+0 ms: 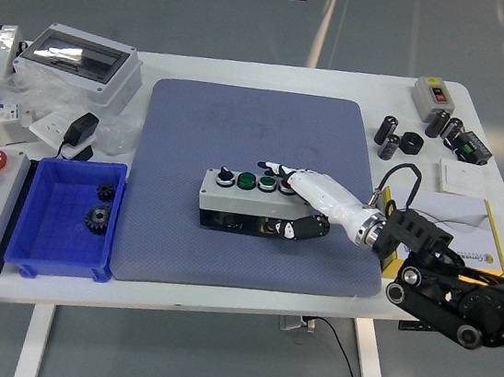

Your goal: Pick up the button,place it on the desk,press the button,press the button

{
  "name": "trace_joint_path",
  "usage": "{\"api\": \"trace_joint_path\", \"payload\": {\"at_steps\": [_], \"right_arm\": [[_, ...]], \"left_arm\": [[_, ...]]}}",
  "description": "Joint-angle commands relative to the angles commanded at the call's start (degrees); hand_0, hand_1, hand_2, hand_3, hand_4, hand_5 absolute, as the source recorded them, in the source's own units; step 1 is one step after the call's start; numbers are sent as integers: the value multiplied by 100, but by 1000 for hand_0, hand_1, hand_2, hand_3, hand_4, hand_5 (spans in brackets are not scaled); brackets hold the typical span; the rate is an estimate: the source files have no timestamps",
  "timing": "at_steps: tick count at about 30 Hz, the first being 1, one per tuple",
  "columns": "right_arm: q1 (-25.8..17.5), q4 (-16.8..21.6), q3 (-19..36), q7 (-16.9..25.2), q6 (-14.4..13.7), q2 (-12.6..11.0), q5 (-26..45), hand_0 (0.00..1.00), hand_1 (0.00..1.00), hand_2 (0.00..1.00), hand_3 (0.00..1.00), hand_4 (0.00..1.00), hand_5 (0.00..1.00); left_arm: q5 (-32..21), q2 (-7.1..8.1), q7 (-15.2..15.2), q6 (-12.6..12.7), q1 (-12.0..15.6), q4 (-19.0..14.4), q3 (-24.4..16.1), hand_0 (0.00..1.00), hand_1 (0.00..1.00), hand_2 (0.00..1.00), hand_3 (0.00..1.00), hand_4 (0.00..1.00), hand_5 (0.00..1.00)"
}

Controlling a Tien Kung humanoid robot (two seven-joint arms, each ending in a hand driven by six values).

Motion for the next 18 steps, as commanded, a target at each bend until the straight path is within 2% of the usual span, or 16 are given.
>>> {"api": "trace_joint_path", "payload": {"at_steps": [6,12,16,18], "right_arm": [[-6,54,69,4,19,-15,-8,998,957,996,998,576,2],[-29,244,228,7,163,-109,151,998,958,996,998,587,2],[-175,692,635,-102,588,-383,649,998,958,996,998,587,2],[-312,971,910,-277,889,-611,1016,998,969,998,998,615,2]], "left_arm": [[25,0,5,-5,-5,0,-13,636,593,546,590,598,210],[19,0,6,-4,-8,0,-12,635,593,545,588,597,207],[-16,-2,0,-2,-5,0,9,635,593,545,588,597,207],[-46,-4,-3,2,0,0,25,635,594,542,587,596,206]]}}
